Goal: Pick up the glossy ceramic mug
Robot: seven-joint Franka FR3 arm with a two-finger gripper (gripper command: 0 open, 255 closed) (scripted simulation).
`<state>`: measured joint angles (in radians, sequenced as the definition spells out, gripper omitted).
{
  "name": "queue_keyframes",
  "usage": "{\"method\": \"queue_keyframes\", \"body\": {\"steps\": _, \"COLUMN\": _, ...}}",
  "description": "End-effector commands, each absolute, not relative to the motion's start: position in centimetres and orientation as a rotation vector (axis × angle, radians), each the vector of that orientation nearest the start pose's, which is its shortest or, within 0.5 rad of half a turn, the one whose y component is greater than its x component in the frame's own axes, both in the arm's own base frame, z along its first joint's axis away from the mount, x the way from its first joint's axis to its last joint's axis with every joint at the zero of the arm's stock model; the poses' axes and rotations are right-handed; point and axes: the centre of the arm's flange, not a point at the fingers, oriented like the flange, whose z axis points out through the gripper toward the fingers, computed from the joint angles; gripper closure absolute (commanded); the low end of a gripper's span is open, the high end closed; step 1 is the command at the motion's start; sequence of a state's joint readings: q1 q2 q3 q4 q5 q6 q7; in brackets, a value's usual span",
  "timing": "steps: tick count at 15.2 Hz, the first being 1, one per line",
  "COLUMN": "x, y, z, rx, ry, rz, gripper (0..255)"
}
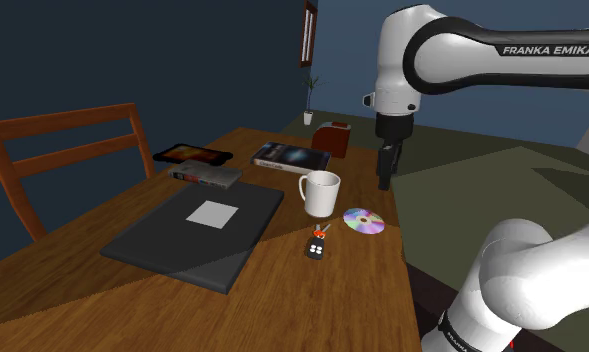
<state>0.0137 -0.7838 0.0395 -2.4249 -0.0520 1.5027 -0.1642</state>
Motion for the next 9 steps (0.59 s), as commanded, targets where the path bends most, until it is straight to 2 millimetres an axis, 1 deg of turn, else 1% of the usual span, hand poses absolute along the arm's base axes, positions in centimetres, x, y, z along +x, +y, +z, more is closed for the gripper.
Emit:
{"method": "queue_keyframes", "body": {"steps": 1, "x": 29.6, "y": 1.3, "z": 55.2, "rx": -3.188, "ry": -0.326, "rz": 0.23, "gripper": 0}}
{"method": "queue_keyframes", "body": {"steps": 9, "x": 39.1, "y": 0.8, "z": 53.5, "rx": -3.108, "ry": -0.105, "rz": 0.121, "gripper": 0}}
